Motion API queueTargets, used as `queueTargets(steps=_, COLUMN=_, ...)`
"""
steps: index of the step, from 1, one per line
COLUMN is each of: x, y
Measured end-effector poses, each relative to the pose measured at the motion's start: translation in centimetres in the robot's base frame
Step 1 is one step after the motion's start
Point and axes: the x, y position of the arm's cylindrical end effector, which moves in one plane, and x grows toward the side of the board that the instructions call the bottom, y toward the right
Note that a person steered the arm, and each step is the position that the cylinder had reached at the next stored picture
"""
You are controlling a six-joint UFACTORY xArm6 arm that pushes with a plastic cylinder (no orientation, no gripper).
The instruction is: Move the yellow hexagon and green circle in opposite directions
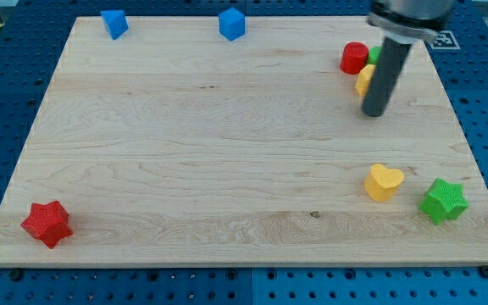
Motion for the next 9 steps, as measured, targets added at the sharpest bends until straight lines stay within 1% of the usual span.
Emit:
queueTargets(steps=1, x=-1.3, y=3.4)
queueTargets(steps=2, x=-2.2, y=3.7)
queueTargets(steps=3, x=-3.9, y=3.1)
queueTargets(steps=4, x=-5.4, y=0.9)
queueTargets(steps=5, x=-5.4, y=-2.0)
queueTargets(steps=6, x=-6.5, y=-2.3)
queueTargets(steps=7, x=-8.3, y=-1.1)
queueTargets(steps=9, x=-9.0, y=1.2)
